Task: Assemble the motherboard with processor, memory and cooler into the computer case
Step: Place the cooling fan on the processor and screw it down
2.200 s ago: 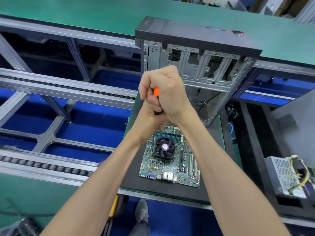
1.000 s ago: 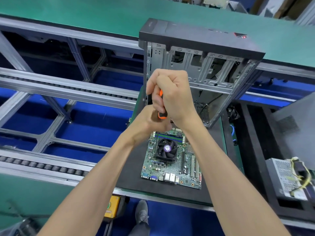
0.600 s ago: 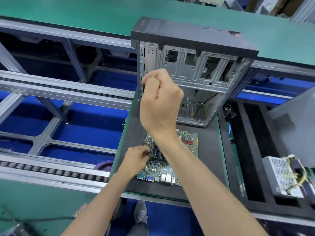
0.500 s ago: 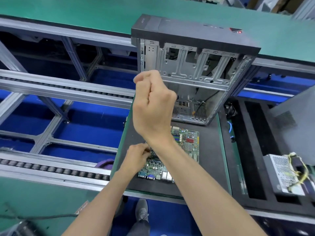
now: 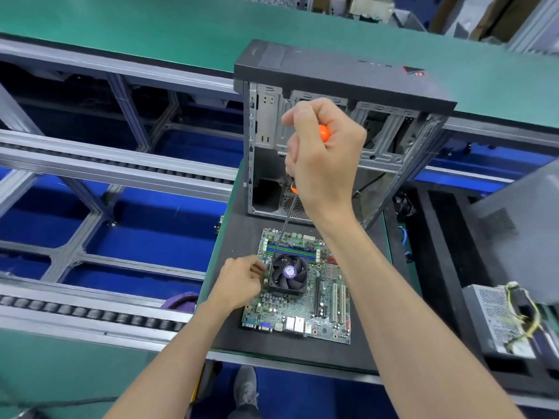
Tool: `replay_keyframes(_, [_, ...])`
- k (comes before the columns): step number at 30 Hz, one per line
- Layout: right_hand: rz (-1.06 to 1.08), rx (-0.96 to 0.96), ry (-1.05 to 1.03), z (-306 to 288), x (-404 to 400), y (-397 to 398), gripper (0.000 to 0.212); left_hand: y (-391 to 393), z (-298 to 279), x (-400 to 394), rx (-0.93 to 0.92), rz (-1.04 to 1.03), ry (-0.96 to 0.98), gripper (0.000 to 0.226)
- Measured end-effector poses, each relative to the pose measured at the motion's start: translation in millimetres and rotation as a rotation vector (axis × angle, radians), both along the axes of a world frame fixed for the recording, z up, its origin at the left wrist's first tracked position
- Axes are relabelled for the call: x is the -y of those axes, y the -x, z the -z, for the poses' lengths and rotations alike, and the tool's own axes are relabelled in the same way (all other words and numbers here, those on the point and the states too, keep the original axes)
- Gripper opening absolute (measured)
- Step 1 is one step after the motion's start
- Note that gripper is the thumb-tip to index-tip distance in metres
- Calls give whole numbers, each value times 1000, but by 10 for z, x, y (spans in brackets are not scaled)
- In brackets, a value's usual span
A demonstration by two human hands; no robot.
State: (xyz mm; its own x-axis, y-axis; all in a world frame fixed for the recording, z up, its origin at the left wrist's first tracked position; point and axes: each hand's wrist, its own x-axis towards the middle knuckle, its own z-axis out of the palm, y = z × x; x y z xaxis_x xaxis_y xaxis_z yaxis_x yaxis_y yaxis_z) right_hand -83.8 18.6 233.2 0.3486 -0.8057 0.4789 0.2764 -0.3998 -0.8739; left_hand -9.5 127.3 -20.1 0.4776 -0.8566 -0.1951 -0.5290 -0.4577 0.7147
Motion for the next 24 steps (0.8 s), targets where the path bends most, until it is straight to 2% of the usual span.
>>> replay_keyframes(7, [10, -28, -29, 157, 77, -90, 27, -34, 3, 194, -43, -148, 133, 14])
replay_keyframes(17, [9, -49, -59, 218, 132, -124, 28, -7, 113, 245, -106, -233, 162, 6])
replay_keyframes(24, [13, -50, -47, 217, 136, -127, 26, -6, 143, 265, -80, -228, 153, 6])
